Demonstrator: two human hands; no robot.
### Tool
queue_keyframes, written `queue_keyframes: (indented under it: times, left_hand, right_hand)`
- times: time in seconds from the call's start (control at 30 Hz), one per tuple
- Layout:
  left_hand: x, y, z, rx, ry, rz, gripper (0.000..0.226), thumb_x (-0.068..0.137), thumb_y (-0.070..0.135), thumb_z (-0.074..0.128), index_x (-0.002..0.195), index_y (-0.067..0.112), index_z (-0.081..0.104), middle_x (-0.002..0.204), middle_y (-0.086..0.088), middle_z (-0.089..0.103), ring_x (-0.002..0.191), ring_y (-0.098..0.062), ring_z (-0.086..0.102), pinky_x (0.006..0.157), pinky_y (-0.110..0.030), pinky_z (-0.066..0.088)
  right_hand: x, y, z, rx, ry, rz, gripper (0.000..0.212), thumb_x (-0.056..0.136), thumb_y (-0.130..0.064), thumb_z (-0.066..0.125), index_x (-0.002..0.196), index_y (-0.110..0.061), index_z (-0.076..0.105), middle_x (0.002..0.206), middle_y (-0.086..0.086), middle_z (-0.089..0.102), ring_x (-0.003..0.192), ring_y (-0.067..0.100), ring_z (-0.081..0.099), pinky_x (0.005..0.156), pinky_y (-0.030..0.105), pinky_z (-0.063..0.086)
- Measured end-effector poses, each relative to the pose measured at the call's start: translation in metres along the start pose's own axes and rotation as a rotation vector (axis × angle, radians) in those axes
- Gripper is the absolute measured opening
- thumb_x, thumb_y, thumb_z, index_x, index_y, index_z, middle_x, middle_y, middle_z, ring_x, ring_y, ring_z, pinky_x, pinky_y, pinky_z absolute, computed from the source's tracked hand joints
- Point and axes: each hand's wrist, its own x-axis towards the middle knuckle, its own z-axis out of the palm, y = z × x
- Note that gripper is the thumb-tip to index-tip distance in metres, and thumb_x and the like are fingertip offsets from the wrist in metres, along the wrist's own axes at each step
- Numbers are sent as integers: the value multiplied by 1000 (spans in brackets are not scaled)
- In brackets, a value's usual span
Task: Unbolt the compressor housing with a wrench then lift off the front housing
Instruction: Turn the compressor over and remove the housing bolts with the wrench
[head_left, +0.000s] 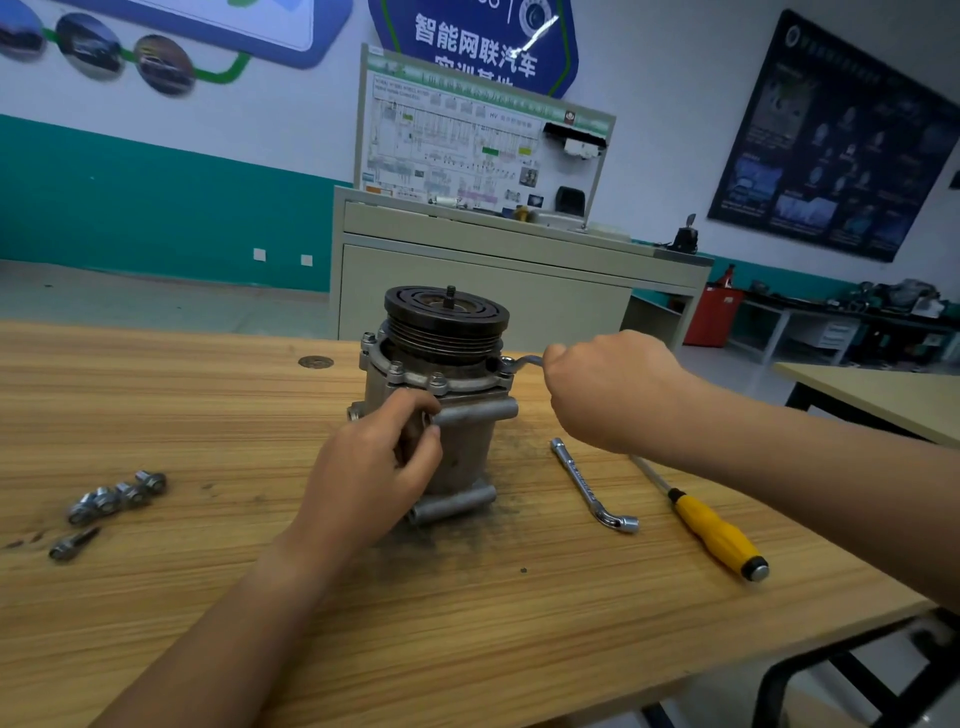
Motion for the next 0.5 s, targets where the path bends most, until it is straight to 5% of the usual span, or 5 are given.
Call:
queue_keyframes:
  times: [0.37,0.5]
  left_hand:
    - [0,1,1,9,-11,-30,15,83,6,65,96,13,60,57,14,50,48,-6,50,45,-31,41]
    - [0,0,3,17,-26,-62,16,84,9,64,97,16,58,55,10,52,46,-9,51,45,-33,41]
  right_hand:
    - [-9,-15,-10,49,-60,7,25,93,0,46,118,2,45,63,4,27,67,24,42,63,32,48]
    - [-5,-12,-9,-3,-50,-8,22,92,0,47,114,0,49,61,5,29,58,22,39,58,30,45]
